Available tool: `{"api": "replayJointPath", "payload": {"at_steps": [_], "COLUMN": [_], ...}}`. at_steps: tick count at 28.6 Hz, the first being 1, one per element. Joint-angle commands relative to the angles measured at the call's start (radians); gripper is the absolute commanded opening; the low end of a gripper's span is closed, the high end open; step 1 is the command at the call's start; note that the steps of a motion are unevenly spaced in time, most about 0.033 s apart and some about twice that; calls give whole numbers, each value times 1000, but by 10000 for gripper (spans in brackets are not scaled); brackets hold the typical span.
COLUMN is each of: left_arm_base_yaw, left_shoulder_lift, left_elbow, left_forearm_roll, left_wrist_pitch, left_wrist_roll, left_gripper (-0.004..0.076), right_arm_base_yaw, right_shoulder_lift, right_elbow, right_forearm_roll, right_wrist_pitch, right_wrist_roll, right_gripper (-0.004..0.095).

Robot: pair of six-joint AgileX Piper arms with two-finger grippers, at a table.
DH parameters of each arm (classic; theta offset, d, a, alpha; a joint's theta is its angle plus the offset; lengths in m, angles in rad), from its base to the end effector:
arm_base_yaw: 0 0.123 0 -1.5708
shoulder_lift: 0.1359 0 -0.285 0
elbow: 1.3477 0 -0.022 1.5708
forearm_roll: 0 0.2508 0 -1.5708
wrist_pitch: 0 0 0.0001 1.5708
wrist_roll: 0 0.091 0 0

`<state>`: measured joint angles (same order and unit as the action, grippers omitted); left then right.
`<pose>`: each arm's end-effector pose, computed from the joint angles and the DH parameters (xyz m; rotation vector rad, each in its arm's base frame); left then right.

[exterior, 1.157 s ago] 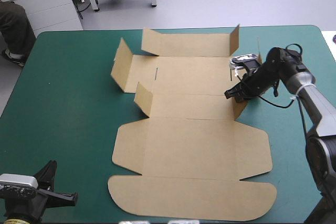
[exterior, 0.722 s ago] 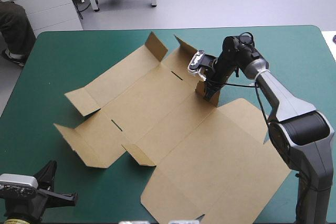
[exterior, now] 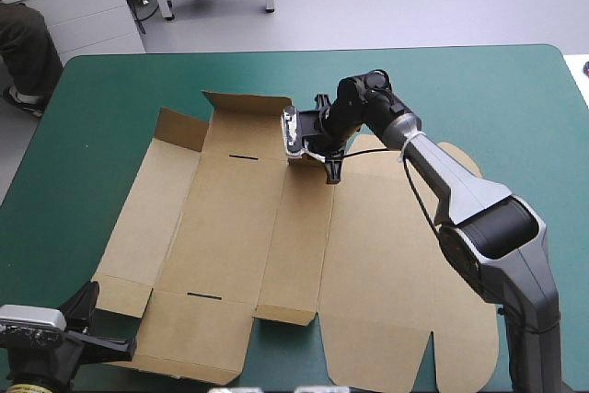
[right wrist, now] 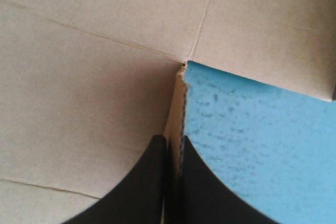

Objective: Fold the box

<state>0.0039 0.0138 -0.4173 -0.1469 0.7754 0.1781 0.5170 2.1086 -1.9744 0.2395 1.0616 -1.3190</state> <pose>0.0160 -0.0093 0.2780 0.1351 1.8438 -0.0414 0.3992 0.2487 0.2767 -2.0316 1.6656 0.0462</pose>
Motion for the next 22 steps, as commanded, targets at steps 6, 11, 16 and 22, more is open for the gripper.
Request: {"api": "replayJointPath", "payload": {"at_steps": [6,11,16,22], "left_arm_base_yaw": [-7,-7,-7,-7], "left_shoulder_lift": [14,14,14,14], "left_elbow": [-17,-17,-17,-17], "left_forearm_roll": [-12,-12,-12,-12], "left_wrist_pitch": [-85,-87,-87,-87], "left_wrist_roll": [-10,-10,-10,-10], "left_gripper": [-10,-9,-8,20], "right_arm_base_yaw": [-3,-3,-3,-20], "right_shoulder_lift": [-60,-64,-64,-64], "right_elbow": [-36,-66,-173,-247], "right_forearm_roll": [56,4,-159,-285], "right_wrist_pitch": [-115,-129,-21,80], "right_wrist_roll": [26,187,538,824], "right_gripper": [707,741,583,-16]}}
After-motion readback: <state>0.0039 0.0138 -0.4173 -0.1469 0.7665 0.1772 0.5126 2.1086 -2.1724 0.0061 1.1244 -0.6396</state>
